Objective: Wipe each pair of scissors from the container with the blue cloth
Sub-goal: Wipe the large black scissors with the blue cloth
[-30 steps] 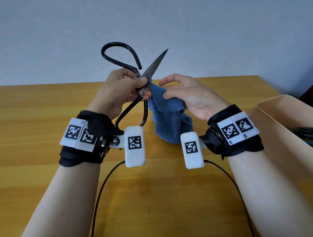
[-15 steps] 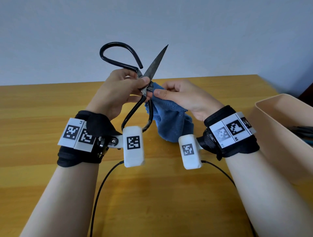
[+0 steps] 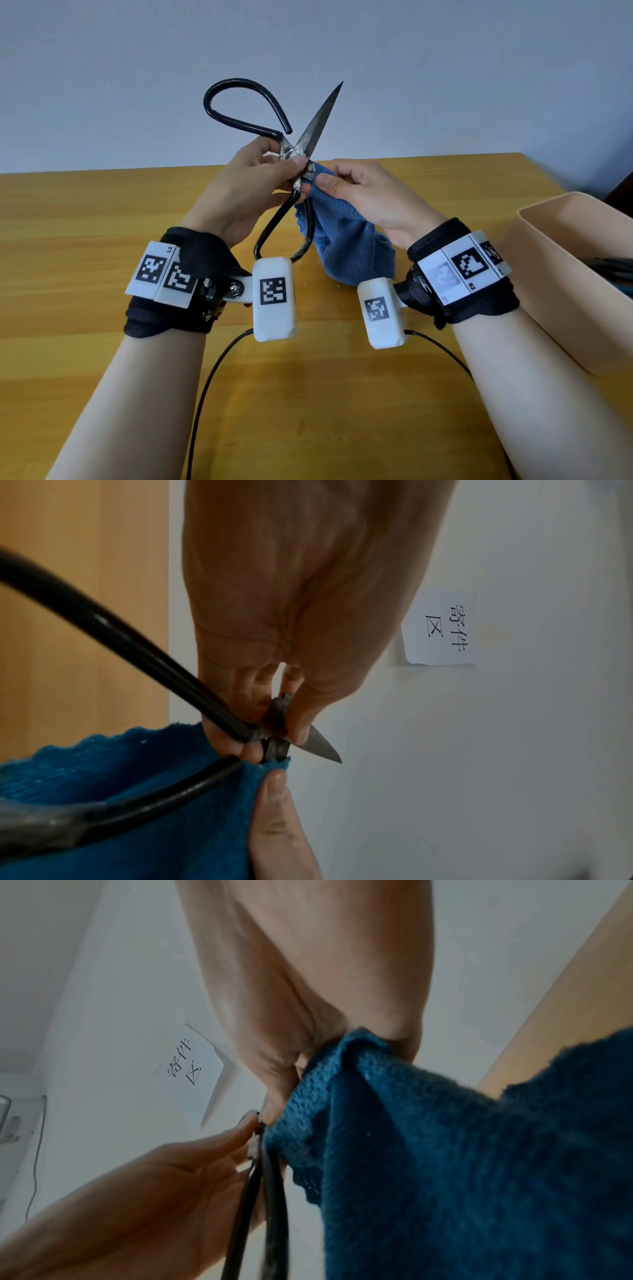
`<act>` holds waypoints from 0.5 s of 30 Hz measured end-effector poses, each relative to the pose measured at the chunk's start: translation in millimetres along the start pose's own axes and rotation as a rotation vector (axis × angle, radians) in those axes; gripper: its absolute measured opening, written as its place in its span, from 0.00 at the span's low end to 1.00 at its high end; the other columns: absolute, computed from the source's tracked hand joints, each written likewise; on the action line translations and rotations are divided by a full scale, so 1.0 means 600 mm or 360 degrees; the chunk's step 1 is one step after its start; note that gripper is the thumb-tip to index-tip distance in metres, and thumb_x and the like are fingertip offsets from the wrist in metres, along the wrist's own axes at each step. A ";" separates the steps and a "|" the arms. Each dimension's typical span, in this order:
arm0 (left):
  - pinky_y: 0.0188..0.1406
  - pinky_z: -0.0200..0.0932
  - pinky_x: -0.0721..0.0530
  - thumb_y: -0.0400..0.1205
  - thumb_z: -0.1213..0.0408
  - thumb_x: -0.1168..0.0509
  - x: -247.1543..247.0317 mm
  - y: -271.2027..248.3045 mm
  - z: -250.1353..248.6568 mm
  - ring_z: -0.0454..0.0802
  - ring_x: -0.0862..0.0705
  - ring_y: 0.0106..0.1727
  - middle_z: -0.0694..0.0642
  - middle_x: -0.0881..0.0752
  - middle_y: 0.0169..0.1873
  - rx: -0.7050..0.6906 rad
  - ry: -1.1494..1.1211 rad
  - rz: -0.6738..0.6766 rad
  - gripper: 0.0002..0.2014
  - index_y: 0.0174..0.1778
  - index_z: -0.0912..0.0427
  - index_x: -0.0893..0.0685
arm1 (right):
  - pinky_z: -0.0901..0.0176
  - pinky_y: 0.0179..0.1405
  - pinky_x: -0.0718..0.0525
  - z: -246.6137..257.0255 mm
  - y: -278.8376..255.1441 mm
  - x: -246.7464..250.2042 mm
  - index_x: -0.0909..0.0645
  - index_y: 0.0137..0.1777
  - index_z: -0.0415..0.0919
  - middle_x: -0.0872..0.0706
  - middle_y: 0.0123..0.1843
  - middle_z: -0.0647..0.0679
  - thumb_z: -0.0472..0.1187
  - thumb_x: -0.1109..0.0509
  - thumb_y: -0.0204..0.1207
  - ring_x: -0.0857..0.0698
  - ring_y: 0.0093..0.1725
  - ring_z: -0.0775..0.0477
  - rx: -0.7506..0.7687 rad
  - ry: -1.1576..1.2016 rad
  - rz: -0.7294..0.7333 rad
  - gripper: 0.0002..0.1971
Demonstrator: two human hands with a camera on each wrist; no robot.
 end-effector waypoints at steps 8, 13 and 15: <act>0.40 0.50 0.09 0.91 0.54 0.39 -0.013 0.001 0.024 0.50 0.14 0.29 0.60 0.12 0.40 0.0162 0.0504 0.0121 0.14 0.65 0.60 0.25 | 0.49 0.45 0.30 -0.012 0.003 0.007 0.23 0.44 0.31 0.25 0.39 0.43 0.52 0.34 0.83 0.27 0.41 0.47 0.0007 -0.0117 -0.0106 0.20; 0.20 0.36 0.32 0.90 0.54 0.37 -0.001 0.002 0.016 0.45 0.30 0.22 0.53 0.18 0.28 0.0093 0.0539 0.0098 0.09 0.51 0.56 0.24 | 0.48 0.47 0.28 -0.021 0.008 0.010 0.21 0.41 0.38 0.22 0.41 0.43 0.55 0.33 0.79 0.24 0.43 0.47 -0.0030 -0.0041 -0.0088 0.18; 0.19 0.34 0.36 0.89 0.55 0.36 0.002 0.001 0.013 0.44 0.33 0.20 0.54 0.20 0.27 0.0083 0.0549 0.0117 0.11 0.44 0.56 0.25 | 0.47 0.49 0.24 -0.023 0.007 0.009 0.18 0.45 0.35 0.17 0.44 0.37 0.52 0.33 0.81 0.20 0.45 0.45 -0.0058 0.0022 -0.0050 0.18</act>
Point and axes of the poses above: each hand's wrist, its own y-axis towards the middle knuckle, its own x-axis out of the back of the hand, z = x × y, the point moved 7 cm from there along y, towards the middle knuckle
